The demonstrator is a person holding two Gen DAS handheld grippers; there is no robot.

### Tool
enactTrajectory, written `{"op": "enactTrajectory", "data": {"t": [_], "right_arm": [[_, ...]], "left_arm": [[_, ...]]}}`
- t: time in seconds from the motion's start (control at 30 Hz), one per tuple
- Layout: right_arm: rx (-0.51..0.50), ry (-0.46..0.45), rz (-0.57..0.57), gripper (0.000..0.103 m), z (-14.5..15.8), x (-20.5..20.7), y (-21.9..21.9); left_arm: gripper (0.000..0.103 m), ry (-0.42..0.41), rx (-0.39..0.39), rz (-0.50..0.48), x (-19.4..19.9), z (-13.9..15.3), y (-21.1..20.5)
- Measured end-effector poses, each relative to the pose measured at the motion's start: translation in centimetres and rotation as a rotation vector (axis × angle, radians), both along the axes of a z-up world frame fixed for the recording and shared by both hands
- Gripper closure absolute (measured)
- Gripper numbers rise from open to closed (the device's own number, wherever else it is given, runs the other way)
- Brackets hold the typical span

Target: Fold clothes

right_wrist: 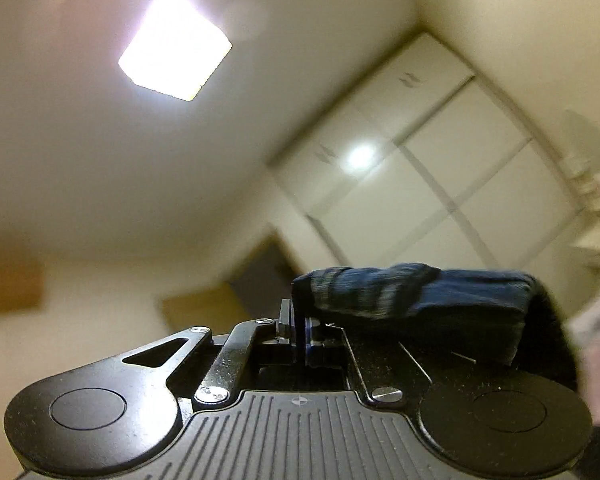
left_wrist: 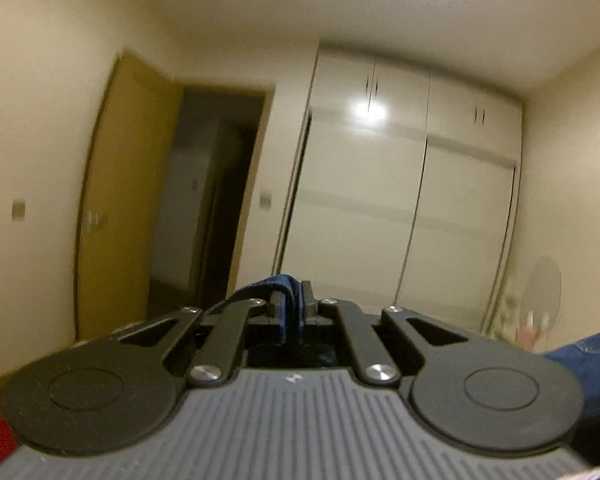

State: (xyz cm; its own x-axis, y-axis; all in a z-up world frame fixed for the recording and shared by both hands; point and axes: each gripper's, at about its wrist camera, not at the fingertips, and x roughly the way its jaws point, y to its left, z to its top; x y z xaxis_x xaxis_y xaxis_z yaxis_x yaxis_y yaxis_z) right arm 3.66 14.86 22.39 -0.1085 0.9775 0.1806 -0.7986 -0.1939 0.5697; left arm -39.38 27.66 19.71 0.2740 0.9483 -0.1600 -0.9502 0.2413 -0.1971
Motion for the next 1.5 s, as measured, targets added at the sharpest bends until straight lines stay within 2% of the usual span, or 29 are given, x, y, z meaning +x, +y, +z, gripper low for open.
{"op": "enactTrajectory", "data": {"t": [0.03, 0.07, 0.1, 0.13, 0.17, 0.2, 0.23, 0.27, 0.37, 0.43, 0.5, 0.57, 0.67, 0.73, 0.93, 1.07, 1.17, 1.5], "right_arm": [[-0.064, -0.021, -0.034, 0.100, -0.6, 0.2, 0.3], [-0.183, -0.030, -0.045, 0.097, -2.4, 0.7, 0.9], [-0.307, -0.038, -0.054, 0.079, -4.3, 1.2, 1.7], [-0.417, -0.030, -0.053, 0.049, -7.2, 1.8, 1.9], [-0.526, -0.022, -0.052, 0.034, -10.2, 2.3, 2.1], [-0.635, -0.013, -0.050, 0.027, -13.2, 2.9, 2.4], [-0.724, -0.023, -0.044, 0.027, -16.4, 3.7, 1.6], [-0.811, -0.034, -0.037, 0.027, -19.6, 4.5, 0.8], [-0.986, -0.093, 0.007, 0.027, -26.8, 6.4, -2.5], [-1.082, -0.189, 0.033, 0.027, -31.0, 7.4, -5.3], [-1.152, -0.303, 0.042, 0.027, -33.8, 7.3, -6.5], [-1.186, -0.375, 0.087, 0.027, -36.0, 2.7, -11.4], [-1.212, -0.428, 0.149, 0.027, -39.7, 1.6, -14.7], [-1.220, -0.449, 0.200, 0.027, -41.4, 1.1, -14.9], [-1.243, -0.479, 0.287, 0.027, -42.4, -0.9, -15.5], [-1.255, -0.504, 0.296, 0.027, -42.2, -1.1, -15.3], [-1.262, -0.521, 0.280, 0.027, -42.0, -1.0, -14.6], [-1.301, -0.464, 0.150, 0.027, -42.4, -3.0, -9.1]], "left_arm": [[0.094, 0.028, -0.078, -0.019, 0.6, -1.7, 0.9], [0.089, 0.062, -0.175, -0.039, 1.4, -4.2, 1.7], [0.087, 0.098, -0.278, -0.059, 2.2, -7.0, 2.3], [0.086, 0.126, -0.393, -0.082, 3.1, -10.6, 2.8], [0.083, 0.140, -0.501, -0.100, 3.7, -14.3, 2.9], [0.083, 0.139, -0.602, -0.112, 4.1, -18.1, 2.6], [0.083, 0.146, -0.691, -0.100, 4.3, -21.8, 1.9], [0.084, 0.186, -0.750, -0.068, 4.5, -25.0, 0.8], [0.086, 0.381, -0.817, 0.007, 5.6, -31.5, -4.7], [0.086, 0.420, -0.858, 0.020, 7.5, -34.6, -8.5], [0.085, 0.399, -0.899, 0.016, 8.8, -36.8, -12.4], [0.085, 0.361, -0.931, 0.020, 9.4, -38.0, -16.5], [0.085, 0.301, -0.965, 0.036, 9.5, -38.9, -20.7], [0.084, 0.292, -0.967, 0.054, 8.8, -38.8, -22.4], [0.081, 0.263, -0.981, 0.141, 5.7, -39.0, -25.9], [0.081, 0.276, -0.979, 0.201, 4.1, -38.6, -25.6], [0.080, 0.304, -0.964, 0.209, 3.9, -38.3, -24.6], [0.078, 0.365, -0.938, 0.084, 2.7, -39.5, -15.2]]}}
